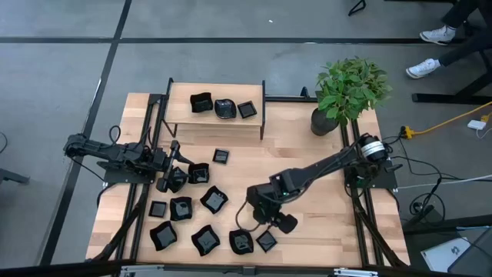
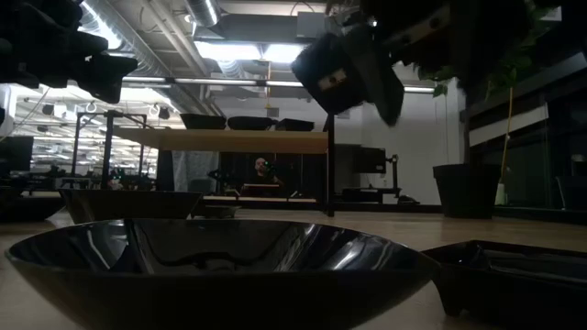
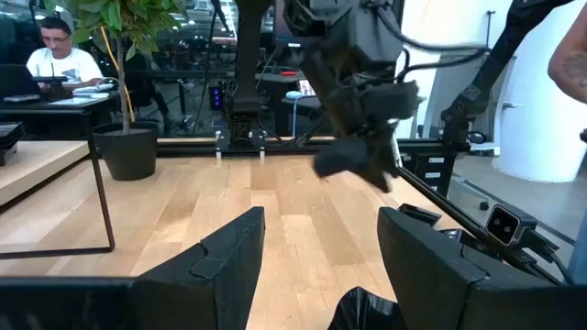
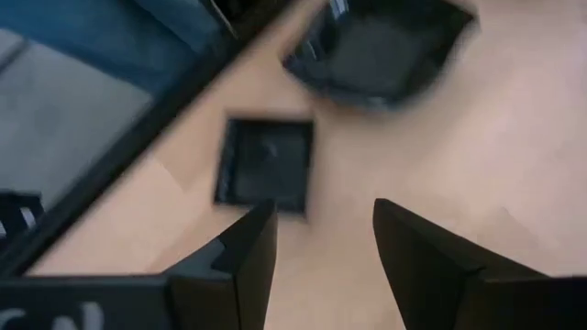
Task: Pick & Place Mini shaped plates
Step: Stack the square plate on top of the square plates on the shelf
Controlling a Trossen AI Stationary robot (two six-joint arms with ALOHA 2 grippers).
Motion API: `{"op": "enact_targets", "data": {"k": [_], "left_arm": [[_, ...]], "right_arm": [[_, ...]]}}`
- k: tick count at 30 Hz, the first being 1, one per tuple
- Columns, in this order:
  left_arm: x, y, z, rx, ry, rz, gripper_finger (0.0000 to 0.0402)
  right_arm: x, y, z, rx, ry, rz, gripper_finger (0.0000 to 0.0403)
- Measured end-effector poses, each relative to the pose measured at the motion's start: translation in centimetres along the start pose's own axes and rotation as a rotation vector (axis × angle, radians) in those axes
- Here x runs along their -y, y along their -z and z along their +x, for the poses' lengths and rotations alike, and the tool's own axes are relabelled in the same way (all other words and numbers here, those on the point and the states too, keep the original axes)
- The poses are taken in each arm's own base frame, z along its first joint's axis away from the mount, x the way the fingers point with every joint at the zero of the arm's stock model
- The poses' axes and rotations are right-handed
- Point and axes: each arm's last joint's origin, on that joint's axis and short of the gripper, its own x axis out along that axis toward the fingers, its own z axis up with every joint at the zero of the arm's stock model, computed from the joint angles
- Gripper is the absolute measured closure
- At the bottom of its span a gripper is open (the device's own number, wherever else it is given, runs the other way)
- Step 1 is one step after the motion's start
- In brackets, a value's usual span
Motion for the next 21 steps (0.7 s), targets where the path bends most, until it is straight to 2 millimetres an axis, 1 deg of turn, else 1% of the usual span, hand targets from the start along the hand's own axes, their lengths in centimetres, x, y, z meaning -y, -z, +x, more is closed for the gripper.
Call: {"op": "enact_targets", "data": {"k": [3,9,14,18,21], "left_arm": [[0.0,0.0,0.0,0.000,0.000,0.000,0.0194],[0.0,0.0,0.0,0.000,0.000,0.000,0.0194],[0.0,0.0,0.0,0.000,0.000,0.000,0.0194],[0.0,0.0,0.0,0.000,0.000,0.000,0.0194],[0.0,0.0,0.0,0.000,0.000,0.000,0.0194]], "right_arm": [[-0.4,-0.3,0.7,0.070,-0.012,0.003,0.0221],[-1.4,-0.4,1.9,0.073,-0.061,0.048,0.0221],[-1.1,0.5,3.7,0.036,-0.140,0.088,0.0221],[-1.1,0.6,4.0,0.038,-0.157,0.083,0.0221],[-0.9,0.7,4.1,0.027,-0.120,0.084,0.0221]]}}
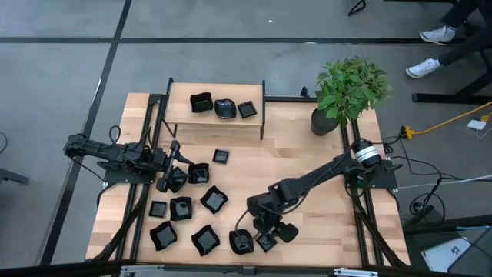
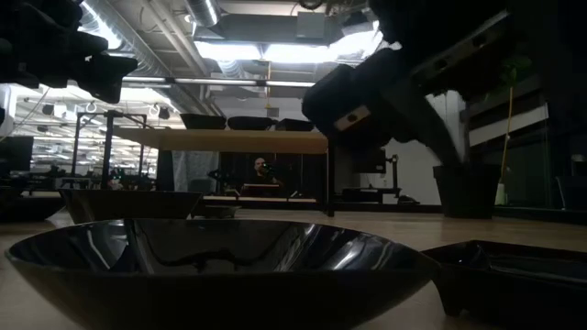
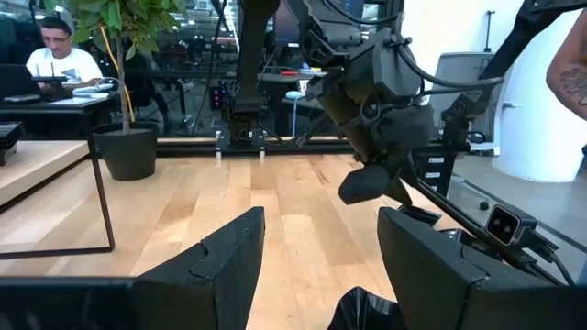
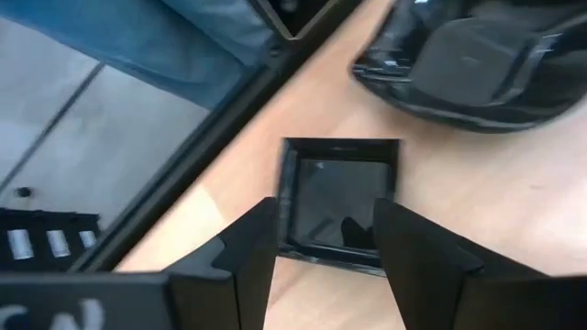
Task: Pick & Place Mini shaped plates
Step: Stack the square plate on top of the square plates on the shelf
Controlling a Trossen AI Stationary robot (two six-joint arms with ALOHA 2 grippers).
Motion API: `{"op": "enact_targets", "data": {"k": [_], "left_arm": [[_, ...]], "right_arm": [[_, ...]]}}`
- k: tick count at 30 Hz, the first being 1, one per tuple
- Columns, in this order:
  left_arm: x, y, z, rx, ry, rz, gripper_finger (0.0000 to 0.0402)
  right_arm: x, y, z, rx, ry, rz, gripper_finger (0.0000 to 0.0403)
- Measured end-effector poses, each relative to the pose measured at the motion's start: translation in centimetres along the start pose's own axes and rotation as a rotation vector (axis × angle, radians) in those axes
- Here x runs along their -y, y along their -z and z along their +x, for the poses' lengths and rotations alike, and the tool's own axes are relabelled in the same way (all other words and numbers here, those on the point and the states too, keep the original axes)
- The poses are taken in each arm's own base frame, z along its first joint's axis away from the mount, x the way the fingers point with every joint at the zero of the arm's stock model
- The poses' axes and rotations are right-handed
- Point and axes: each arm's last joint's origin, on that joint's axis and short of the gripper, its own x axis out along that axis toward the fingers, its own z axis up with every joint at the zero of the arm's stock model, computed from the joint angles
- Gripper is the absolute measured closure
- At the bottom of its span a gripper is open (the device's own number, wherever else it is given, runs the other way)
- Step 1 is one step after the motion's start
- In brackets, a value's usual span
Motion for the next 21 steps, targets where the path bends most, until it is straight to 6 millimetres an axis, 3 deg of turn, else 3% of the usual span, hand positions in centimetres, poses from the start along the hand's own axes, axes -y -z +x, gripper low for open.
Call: {"op": "enact_targets", "data": {"k": [15,21], "left_arm": [[0.0,0.0,0.0,0.000,0.000,0.000,0.0194],[0.0,0.0,0.0,0.000,0.000,0.000,0.0194]], "right_arm": [[1.4,0.2,1.0,0.042,-0.018,0.013,0.0221],[2.6,0.4,0.3,0.063,-0.010,0.014,0.0221]]}}
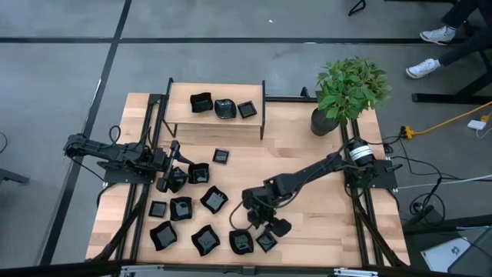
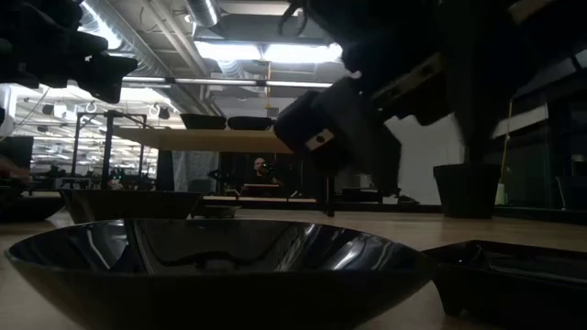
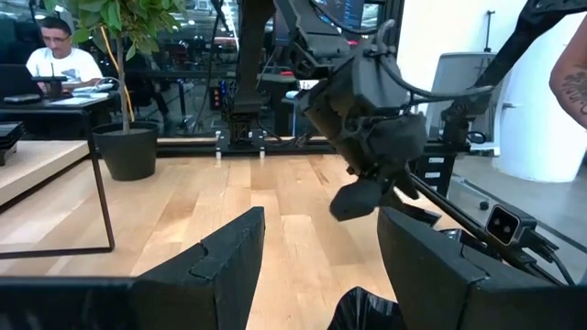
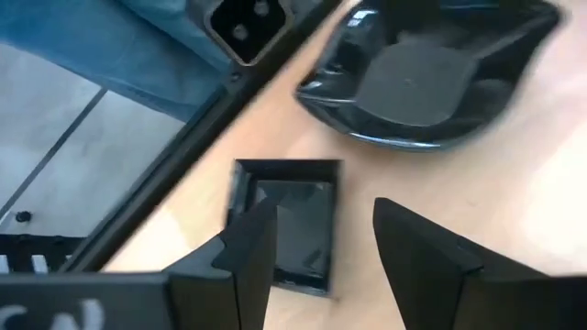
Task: Pick & Place Mini shaped plates
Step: Stack the square plate on top of the square plates on the shelf
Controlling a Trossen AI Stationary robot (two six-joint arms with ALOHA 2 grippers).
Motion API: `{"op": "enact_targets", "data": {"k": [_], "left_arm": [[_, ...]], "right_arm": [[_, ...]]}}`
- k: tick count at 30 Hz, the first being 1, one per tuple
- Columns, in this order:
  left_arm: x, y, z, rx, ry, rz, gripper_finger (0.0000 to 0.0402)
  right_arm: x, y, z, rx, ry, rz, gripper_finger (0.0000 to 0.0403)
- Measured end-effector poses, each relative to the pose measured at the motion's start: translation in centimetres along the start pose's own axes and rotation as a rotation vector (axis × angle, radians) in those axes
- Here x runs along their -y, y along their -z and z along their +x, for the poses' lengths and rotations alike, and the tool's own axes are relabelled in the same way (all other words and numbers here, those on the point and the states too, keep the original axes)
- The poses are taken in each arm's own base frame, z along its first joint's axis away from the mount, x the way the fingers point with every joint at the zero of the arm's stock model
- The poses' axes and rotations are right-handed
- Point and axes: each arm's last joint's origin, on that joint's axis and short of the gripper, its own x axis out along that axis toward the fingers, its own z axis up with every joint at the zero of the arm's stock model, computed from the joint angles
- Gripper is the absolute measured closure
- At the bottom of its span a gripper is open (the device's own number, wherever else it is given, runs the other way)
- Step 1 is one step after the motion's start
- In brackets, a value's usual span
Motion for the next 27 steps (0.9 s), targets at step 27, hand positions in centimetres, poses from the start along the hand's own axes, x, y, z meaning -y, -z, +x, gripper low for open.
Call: {"op": "enact_targets", "data": {"k": [27], "left_arm": [[0.0,0.0,0.0,0.000,-0.001,0.000,0.0194]], "right_arm": [[-0.6,0.7,3.3,-0.077,0.147,-0.011,0.0244]]}}
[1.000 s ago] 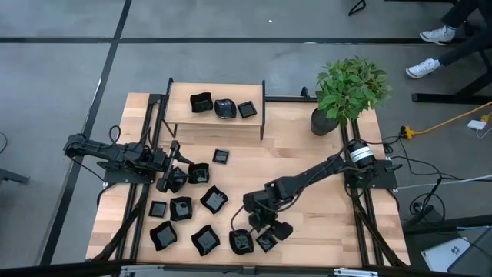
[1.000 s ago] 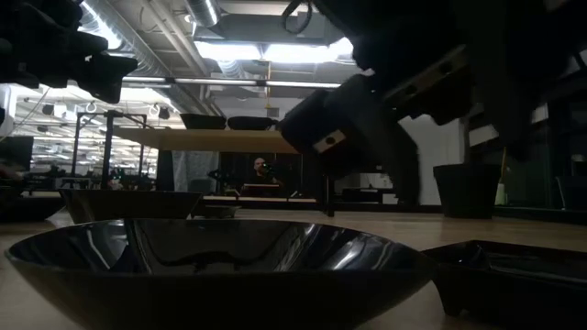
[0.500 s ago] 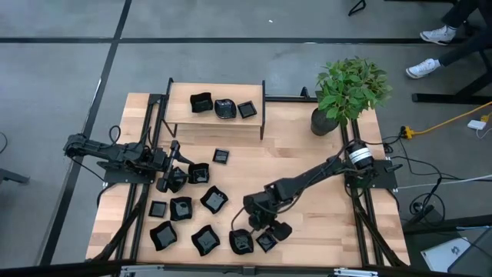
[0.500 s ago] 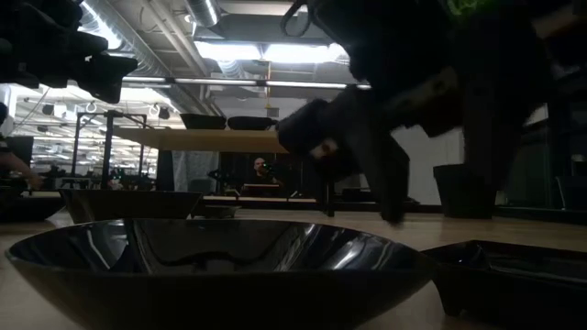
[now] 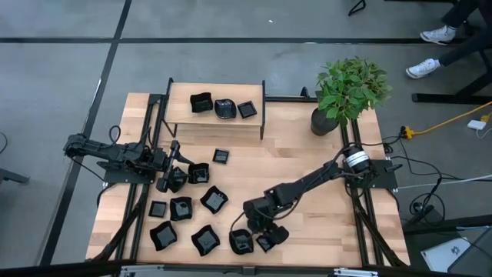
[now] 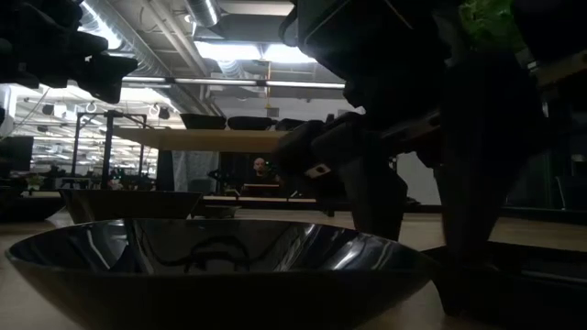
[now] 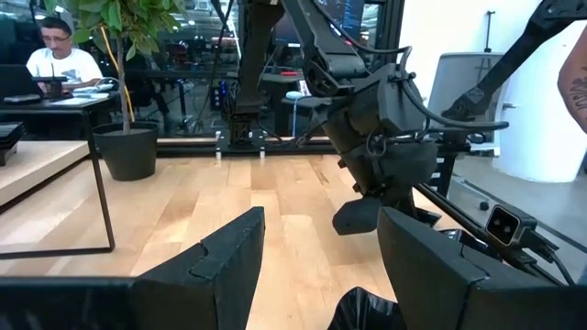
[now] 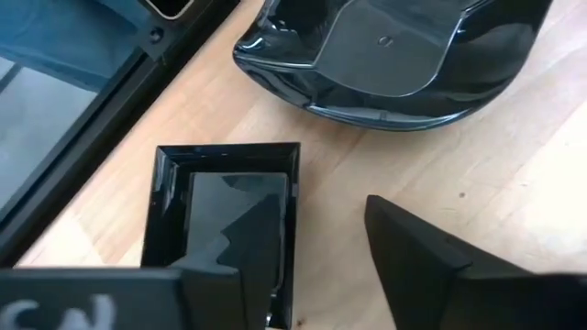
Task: Pick & Place Mini shaped plates
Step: Stack the square plate on top of the square plates on the shelf
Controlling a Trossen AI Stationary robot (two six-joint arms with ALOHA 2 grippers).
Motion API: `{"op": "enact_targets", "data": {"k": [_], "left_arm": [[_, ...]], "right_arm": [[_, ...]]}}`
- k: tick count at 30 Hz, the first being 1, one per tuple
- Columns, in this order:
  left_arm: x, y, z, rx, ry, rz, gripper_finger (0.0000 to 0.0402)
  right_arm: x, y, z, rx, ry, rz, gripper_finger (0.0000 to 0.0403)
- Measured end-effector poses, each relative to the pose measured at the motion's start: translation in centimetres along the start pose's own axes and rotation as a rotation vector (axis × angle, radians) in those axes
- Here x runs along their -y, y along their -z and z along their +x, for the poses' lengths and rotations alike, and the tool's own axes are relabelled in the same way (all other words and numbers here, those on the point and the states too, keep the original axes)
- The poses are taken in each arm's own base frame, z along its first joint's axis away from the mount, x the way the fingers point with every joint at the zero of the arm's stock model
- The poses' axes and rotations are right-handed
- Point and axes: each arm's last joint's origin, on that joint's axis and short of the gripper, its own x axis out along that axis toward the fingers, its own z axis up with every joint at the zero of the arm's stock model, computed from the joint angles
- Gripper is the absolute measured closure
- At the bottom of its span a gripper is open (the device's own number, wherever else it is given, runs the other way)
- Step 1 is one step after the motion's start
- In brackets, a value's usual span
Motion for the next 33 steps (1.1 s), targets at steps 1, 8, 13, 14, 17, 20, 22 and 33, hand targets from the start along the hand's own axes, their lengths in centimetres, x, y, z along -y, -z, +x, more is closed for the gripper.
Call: {"op": "enact_targets", "data": {"k": [1,8,13,14,17,20,22,33], "left_arm": [[0.0,0.0,0.0,-0.001,0.000,0.000,0.0194],[0.0,0.0,0.0,0.000,0.000,0.000,0.0194],[0.0,0.0,0.0,0.000,-0.001,0.000,0.0194],[0.0,0.0,0.0,0.000,-0.001,0.000,0.0194],[0.0,0.0,0.0,0.000,0.000,0.000,0.0194],[0.0,0.0,0.0,0.000,0.000,0.000,0.0194],[0.0,0.0,0.0,0.000,0.000,0.000,0.0194],[0.0,0.0,0.0,0.000,0.000,0.000,0.0194]], "right_arm": [[-0.2,0.0,0.1,-0.003,0.008,-0.003,0.0253],[-1.1,-0.1,0.4,-0.030,0.035,-0.016,0.0322],[-1.2,0.0,0.5,-0.035,0.019,0.005,0.0355],[-1.2,0.0,0.5,-0.037,0.015,0.010,0.0362],[-1.2,0.1,0.4,-0.045,0.005,0.034,0.0384],[-0.8,0.3,0.1,-0.053,-0.013,0.066,0.0396],[-0.5,0.5,-0.4,-0.067,-0.015,0.083,0.0394],[1.8,0.5,-5.3,-0.060,0.050,0.157,0.0399]]}}
